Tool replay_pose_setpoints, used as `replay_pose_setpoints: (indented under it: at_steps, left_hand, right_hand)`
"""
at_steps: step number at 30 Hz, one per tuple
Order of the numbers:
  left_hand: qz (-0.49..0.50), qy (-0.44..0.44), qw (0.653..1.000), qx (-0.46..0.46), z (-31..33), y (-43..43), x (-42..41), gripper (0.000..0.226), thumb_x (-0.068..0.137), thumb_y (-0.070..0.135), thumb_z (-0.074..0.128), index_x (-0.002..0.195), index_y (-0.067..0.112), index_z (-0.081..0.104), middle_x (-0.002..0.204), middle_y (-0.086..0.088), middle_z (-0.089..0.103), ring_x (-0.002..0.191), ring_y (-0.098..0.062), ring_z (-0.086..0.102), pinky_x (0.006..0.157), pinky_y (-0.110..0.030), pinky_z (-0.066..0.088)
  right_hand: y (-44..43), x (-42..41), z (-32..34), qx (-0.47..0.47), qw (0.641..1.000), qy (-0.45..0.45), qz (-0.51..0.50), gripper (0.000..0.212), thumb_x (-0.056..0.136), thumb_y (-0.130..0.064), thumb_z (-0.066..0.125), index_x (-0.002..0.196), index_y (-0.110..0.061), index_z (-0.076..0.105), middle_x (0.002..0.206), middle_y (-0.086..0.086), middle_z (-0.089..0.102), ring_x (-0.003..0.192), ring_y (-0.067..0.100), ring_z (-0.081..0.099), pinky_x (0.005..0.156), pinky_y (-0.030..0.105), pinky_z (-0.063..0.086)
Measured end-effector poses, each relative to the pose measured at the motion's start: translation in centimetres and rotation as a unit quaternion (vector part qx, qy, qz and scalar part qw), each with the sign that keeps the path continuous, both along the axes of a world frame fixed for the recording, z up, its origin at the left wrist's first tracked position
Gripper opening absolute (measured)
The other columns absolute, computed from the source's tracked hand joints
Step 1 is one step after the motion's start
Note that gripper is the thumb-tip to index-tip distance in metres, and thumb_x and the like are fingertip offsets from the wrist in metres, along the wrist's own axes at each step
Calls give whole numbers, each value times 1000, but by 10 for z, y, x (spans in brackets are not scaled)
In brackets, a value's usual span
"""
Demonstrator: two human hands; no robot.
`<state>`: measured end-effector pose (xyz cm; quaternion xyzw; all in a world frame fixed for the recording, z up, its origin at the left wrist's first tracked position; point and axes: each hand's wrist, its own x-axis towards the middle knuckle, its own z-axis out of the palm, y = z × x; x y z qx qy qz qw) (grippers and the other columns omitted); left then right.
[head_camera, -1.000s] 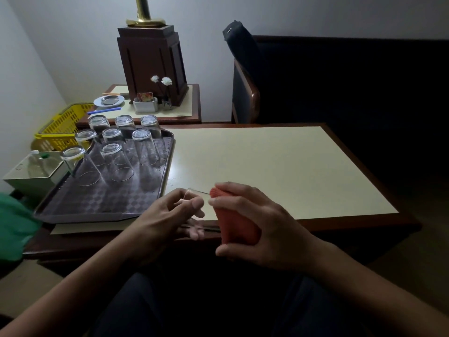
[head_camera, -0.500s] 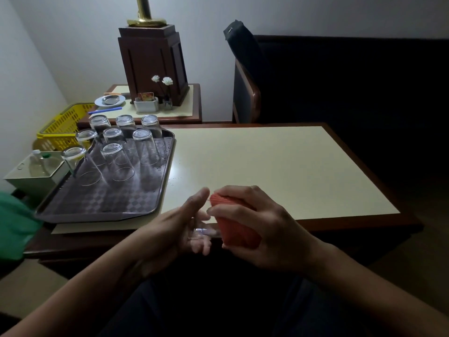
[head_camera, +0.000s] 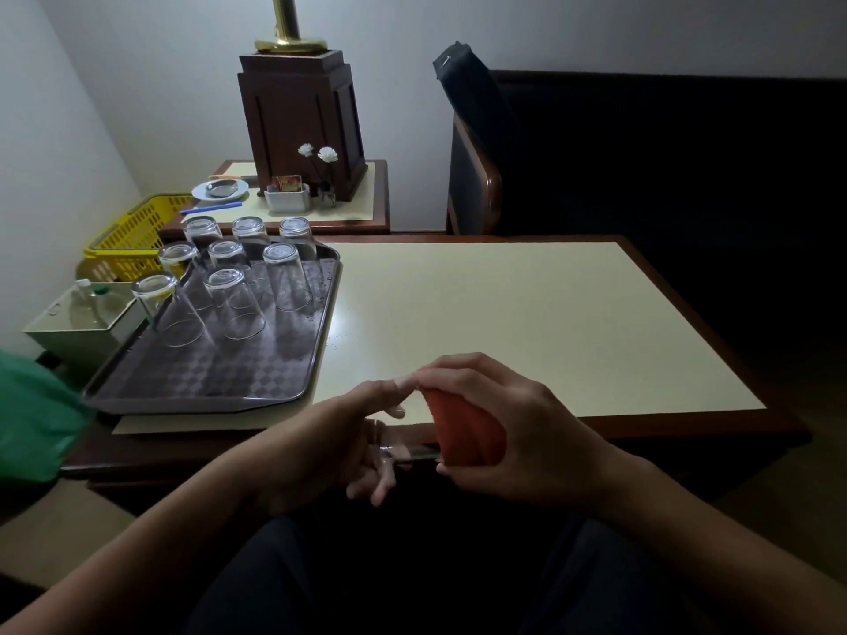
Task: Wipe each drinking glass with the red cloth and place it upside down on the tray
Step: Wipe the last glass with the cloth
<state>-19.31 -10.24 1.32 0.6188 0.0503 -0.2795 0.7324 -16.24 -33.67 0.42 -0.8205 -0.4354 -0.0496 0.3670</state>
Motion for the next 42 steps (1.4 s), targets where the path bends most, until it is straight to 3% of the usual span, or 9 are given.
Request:
replay_pose_setpoints:
  at_steps: [5, 7, 12, 17, 19, 25, 31, 39, 42]
  left_hand:
    - [-23, -202, 973, 112, 4, 8, -2, 51, 87, 45, 72, 131, 25, 52, 106, -20, 61, 68, -26, 65, 67, -29, 56]
    - [-16, -215, 970, 113, 4, 10, 0, 46, 91, 39, 66, 131, 23, 51, 102, -24, 59, 65, -27, 63, 62, -31, 54]
    - [-8, 27, 1000, 7, -11, 3, 4, 56, 90, 62, 61, 111, 12, 46, 79, -22, 61, 42, -27, 57, 37, -21, 35]
    - [-24, -182, 977, 110, -11, 13, 4, 48, 86, 26, 72, 131, 23, 55, 115, -13, 63, 77, -27, 65, 69, -29, 54]
    - [0, -151, 986, 74, -8, 14, 5, 45, 85, 27, 73, 126, 19, 58, 107, -24, 61, 71, -30, 63, 62, -29, 52]
    - [-9, 37, 999, 28, -15, 4, 5, 53, 93, 59, 54, 105, 8, 51, 71, -19, 60, 42, -26, 54, 36, -21, 32]
    - [-5, -206, 977, 53, -7, 14, 3, 52, 87, 27, 74, 134, 20, 54, 113, -23, 62, 74, -35, 66, 76, -37, 56]
    - [46, -4, 997, -66, -14, -1, 5, 56, 80, 45, 71, 115, 4, 54, 85, -25, 56, 50, -26, 59, 40, -24, 43]
    - [58, -72, 993, -77, -10, 0, 5, 52, 76, 29, 78, 117, 7, 56, 94, -26, 62, 63, -31, 61, 54, -29, 51]
  right_hand:
    - [-6, 7, 3, 96, 952, 288, -40, 73, 68, -29, 99, 130, -46, 66, 126, -20, 68, 115, 5, 68, 98, 39, 61]
    - [-2, 2, 3, 56, 967, 245, -33, 76, 70, -31, 99, 135, -46, 62, 129, -23, 66, 118, 4, 66, 98, 35, 61]
    - [1, 0, -7, 7, 1000, 8, -1, 78, 76, -20, 94, 146, -24, 59, 145, -10, 59, 135, 13, 58, 103, 24, 53]
    - [-3, 5, -5, 87, 953, 288, -50, 70, 72, -26, 99, 130, -48, 66, 123, -24, 66, 111, 2, 67, 92, 32, 62]
    - [-2, 4, -2, 91, 952, 291, -35, 70, 73, -26, 98, 130, -49, 65, 123, -24, 65, 110, 4, 68, 90, 30, 63]
    - [-4, 6, -5, -9, 999, -46, 17, 72, 79, -17, 92, 144, -22, 62, 147, -3, 57, 136, 17, 55, 98, 22, 55]
    - [-10, 13, 1, 78, 955, 282, -48, 72, 72, -22, 99, 131, -47, 65, 130, -16, 66, 116, 7, 67, 99, 37, 60]
    - [2, 3, -4, 17, 994, -105, -3, 71, 81, -27, 94, 143, -13, 63, 151, 2, 59, 140, 18, 56, 109, 34, 52]
    - [2, 4, 2, 130, 977, 152, -69, 62, 77, -31, 95, 133, -27, 70, 130, -9, 71, 121, 12, 68, 98, 29, 57]
